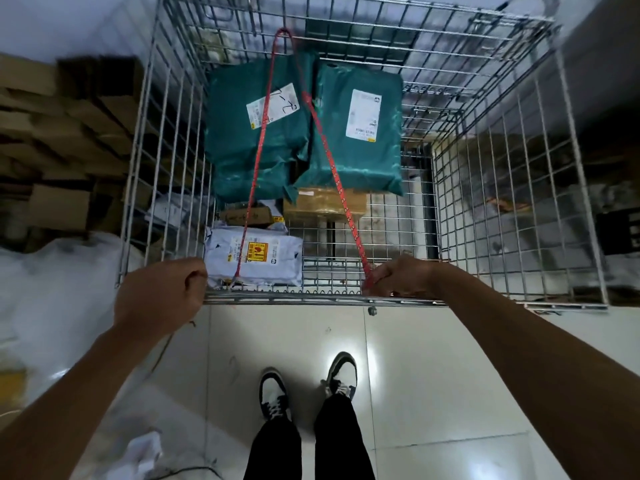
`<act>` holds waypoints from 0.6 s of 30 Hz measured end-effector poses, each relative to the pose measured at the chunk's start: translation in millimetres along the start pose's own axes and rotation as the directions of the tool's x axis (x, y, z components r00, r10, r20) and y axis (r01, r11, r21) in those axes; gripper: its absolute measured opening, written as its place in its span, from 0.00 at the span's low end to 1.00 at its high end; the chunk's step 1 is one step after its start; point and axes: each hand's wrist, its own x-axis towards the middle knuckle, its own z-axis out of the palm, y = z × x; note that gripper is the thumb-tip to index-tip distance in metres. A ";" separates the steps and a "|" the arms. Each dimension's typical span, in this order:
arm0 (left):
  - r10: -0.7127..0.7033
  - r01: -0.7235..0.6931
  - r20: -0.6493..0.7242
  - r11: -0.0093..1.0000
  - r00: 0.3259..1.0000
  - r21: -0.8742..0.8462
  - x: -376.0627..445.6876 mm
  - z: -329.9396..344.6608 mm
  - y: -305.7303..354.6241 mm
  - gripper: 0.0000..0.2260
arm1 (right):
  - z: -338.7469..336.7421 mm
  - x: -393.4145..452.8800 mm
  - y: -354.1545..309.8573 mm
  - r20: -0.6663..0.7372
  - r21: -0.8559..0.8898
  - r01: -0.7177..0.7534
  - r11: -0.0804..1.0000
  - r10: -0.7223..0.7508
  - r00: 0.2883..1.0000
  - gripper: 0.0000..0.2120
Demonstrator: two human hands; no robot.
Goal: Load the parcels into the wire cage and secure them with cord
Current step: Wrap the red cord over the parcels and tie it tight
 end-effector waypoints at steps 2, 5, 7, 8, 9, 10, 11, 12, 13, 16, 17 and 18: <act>-0.004 0.003 -0.029 1.000 1.000 -0.009 -0.7 0.2 -0.6 0.11 | -0.1 4.1 2.2 0.023 0.044 0.006 0.999 -0.007 1.000 0.06; 0.001 -0.001 -0.046 1.000 0.999 -0.007 -0.9 1.5 -2.4 0.11 | -0.8 10.2 9.1 0.012 0.249 -0.016 0.968 0.013 1.000 0.09; 0.013 -0.013 -0.041 1.000 0.999 -0.004 -1.3 2.0 -2.7 0.11 | 1.2 13.4 11.9 -0.036 0.294 -0.019 0.956 0.031 0.999 0.13; 0.016 -0.016 -0.043 1.000 0.999 -0.002 -1.4 1.9 -2.6 0.11 | 2.6 15.0 11.3 -0.073 0.283 -0.009 0.959 0.030 0.997 0.14; 0.018 -0.019 -0.049 1.000 0.999 -0.002 -1.3 1.5 -2.3 0.11 | 3.6 16.4 10.3 -0.117 0.259 0.004 0.966 0.027 0.993 0.13; 0.020 -0.020 -0.053 1.000 0.998 -0.004 -1.5 0.9 -1.9 0.11 | 4.5 17.6 9.1 -0.153 0.231 0.013 0.973 0.023 0.988 0.11; 0.021 -0.022 -0.055 1.000 0.998 -0.007 -1.9 0.3 -1.5 0.12 | 5.1 18.1 8.0 -0.171 0.209 0.015 0.978 0.022 0.985 0.09; 0.022 -0.023 -0.051 1.000 0.998 -0.010 -1.6 -0.5 -1.0 0.12 | 5.7 18.5 6.7 -0.175 0.203 0.012 0.979 0.024 0.984 0.09; 0.023 -0.023 -0.042 1.000 0.999 -0.011 -0.7 -1.3 -0.8 0.12 | 5.8 18.7 5.8 -0.175 0.208 0.006 0.978 0.031 0.984 0.09; 0.024 -0.025 -0.024 1.000 0.999 -0.011 0.4 -2.5 -1.5 0.12 | 7.4 19.0 5.0 -0.184 0.225 -0.009 0.974 0.052 0.982 0.12; 0.028 -0.028 -0.026 1.000 0.999 -0.009 0.5 -2.3 -2.0 0.12 | 8.4 19.2 5.1 -0.192 0.233 -0.011 0.972 0.057 0.980 0.11; 0.029 -0.029 -0.025 1.000 0.999 -0.009 0.5 -2.1 -2.0 0.11 | 9.7 18.7 4.9 -0.200 0.242 -0.009 0.970 0.059 0.978 0.10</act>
